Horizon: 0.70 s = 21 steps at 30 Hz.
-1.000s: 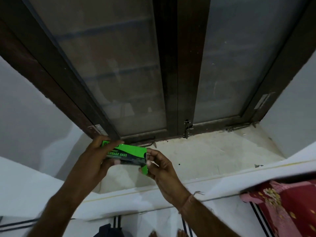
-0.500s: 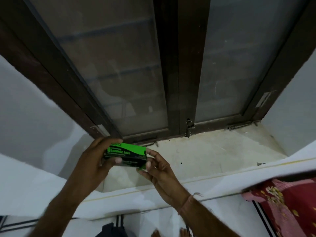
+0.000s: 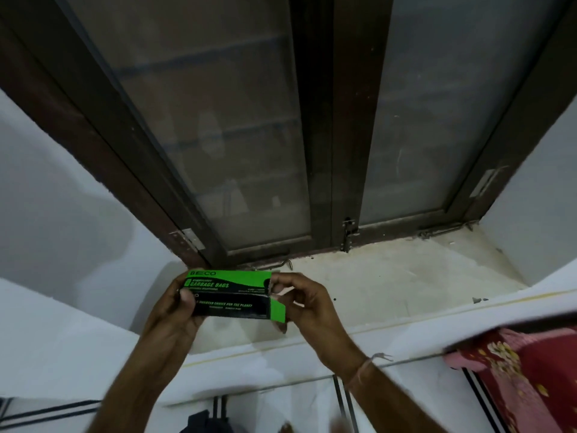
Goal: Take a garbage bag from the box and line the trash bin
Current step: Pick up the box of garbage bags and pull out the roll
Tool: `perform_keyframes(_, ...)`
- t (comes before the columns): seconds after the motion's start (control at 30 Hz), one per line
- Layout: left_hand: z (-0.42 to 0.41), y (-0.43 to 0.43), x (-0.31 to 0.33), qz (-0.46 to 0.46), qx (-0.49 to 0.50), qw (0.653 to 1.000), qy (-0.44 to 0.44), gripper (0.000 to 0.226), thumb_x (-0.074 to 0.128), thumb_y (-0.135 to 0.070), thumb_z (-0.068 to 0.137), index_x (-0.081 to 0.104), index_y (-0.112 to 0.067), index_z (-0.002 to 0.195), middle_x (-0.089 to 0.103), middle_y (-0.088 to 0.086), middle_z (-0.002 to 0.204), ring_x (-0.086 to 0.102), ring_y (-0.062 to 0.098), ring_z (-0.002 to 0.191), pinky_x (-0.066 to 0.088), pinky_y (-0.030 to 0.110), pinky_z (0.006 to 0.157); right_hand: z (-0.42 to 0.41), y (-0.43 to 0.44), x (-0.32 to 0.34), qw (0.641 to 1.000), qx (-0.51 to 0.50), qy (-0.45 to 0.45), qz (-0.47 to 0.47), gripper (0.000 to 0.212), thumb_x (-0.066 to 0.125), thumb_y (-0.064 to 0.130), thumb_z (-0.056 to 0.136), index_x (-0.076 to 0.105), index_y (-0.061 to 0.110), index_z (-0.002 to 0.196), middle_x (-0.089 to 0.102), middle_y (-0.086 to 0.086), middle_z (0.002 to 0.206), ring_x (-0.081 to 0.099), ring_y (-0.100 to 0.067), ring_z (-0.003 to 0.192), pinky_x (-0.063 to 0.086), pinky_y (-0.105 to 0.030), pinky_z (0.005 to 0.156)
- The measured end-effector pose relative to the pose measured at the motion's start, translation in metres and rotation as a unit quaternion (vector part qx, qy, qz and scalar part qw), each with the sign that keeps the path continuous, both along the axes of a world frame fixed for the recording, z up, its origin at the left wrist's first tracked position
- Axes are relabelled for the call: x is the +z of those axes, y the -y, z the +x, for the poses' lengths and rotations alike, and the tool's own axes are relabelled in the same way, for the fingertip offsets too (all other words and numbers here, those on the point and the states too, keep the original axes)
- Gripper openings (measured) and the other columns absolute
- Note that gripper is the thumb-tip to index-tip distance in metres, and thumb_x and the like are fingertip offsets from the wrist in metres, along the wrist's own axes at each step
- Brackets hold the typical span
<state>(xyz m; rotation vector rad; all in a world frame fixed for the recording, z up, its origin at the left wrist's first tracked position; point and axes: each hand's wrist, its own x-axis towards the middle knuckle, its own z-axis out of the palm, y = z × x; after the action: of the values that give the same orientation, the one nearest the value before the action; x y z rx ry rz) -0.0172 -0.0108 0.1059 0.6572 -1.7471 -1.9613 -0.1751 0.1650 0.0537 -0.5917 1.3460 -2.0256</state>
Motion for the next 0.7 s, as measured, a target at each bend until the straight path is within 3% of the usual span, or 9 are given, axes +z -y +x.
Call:
perform_keyframes(0.07, 0.002, -0.001, -0.010, 0.068, 0.004, 0.997, -0.027, 0.050, 0.043, -0.028, 0.104, 0.049, 0.008, 0.139, 0.072, 0.015, 0.121, 0.069, 0.026, 0.114, 0.053, 0.039, 0.104, -0.003, 0.000, 0.008, 0.996, -0.016, -0.082, 0.037, 0.033, 0.073, -0.007, 0.086, 0.076, 0.008, 0.115, 0.060, -0.005, 0.100, 0.060, -0.014, 0.073, 0.053, -0.025, 0.052)
perform_keyframes(0.13, 0.002, 0.001, -0.015, 0.101, 0.010, 0.994, -0.040, 0.051, 0.043, -0.028, 0.101, 0.050, 0.006, 0.138, 0.070, 0.016, 0.124, 0.068, 0.028, 0.117, 0.051, 0.043, 0.105, -0.003, 0.000, 0.014, 0.991, -0.023, -0.129, 0.039, 0.037, 0.077, -0.005, 0.083, 0.076, 0.015, 0.114, 0.059, -0.004, 0.100, 0.057, -0.007, 0.073, 0.051, -0.019, 0.054)
perform_keyframes(0.23, 0.001, 0.010, -0.011, 0.117, 0.023, 0.992, -0.043, 0.055, 0.044, -0.027, 0.098, 0.046, 0.006, 0.142, 0.069, 0.016, 0.125, 0.067, 0.029, 0.118, 0.046, 0.047, 0.108, -0.002, -0.001, 0.023, 0.987, -0.033, -0.156, 0.027, 0.029, 0.083, 0.001, 0.080, 0.079, 0.011, 0.106, 0.061, -0.003, 0.098, 0.059, -0.012, 0.072, 0.050, -0.020, 0.051)
perform_keyframes(0.3, 0.000, 0.016, -0.008, 0.114, 0.008, 0.993, -0.044, 0.063, 0.055, -0.030, 0.097, 0.042, 0.007, 0.146, 0.065, 0.018, 0.130, 0.062, 0.032, 0.123, 0.044, 0.048, 0.110, -0.003, -0.002, 0.028, 0.982, -0.058, -0.176, 0.029, 0.018, 0.084, 0.004, 0.080, 0.079, 0.007, 0.097, 0.064, 0.000, 0.095, 0.062, -0.015, 0.074, 0.049, -0.018, 0.055)
perform_keyframes(0.37, -0.001, 0.020, -0.005, 0.119, -0.005, 0.992, -0.038, 0.088, 0.079, -0.041, 0.084, 0.042, 0.006, 0.147, 0.062, 0.021, 0.134, 0.058, 0.036, 0.127, 0.042, 0.049, 0.112, -0.005, -0.004, 0.033, 0.971, -0.075, -0.226, 0.036, 0.009, 0.082, 0.009, 0.083, 0.080, 0.008, 0.092, 0.064, 0.004, 0.092, 0.065, -0.017, 0.075, 0.050, -0.023, 0.057)
perform_keyframes(0.5, -0.006, 0.019, 0.002, 0.147, -0.020, 0.987, -0.056, 0.086, 0.087, -0.041, 0.074, 0.052, 0.001, 0.140, 0.064, 0.021, 0.134, 0.060, 0.037, 0.127, 0.044, 0.049, 0.110, -0.004, -0.006, 0.038, 0.923, -0.134, -0.359, 0.048, 0.007, 0.075, 0.017, 0.088, 0.079, 0.011, 0.091, 0.066, 0.006, 0.089, 0.064, -0.014, 0.079, 0.053, -0.033, 0.059)
perform_keyframes(0.7, -0.015, 0.011, 0.001, 0.195, -0.020, 0.978, -0.075, 0.087, 0.077, -0.034, 0.084, 0.036, 0.008, 0.149, 0.060, 0.023, 0.139, 0.058, 0.038, 0.128, 0.046, 0.048, 0.109, -0.012, -0.001, 0.042, 0.854, -0.194, -0.473, 0.098, 0.009, 0.074, 0.019, 0.089, 0.074, 0.010, 0.091, 0.070, -0.003, 0.094, 0.064, -0.017, 0.083, 0.051, -0.027, 0.064)
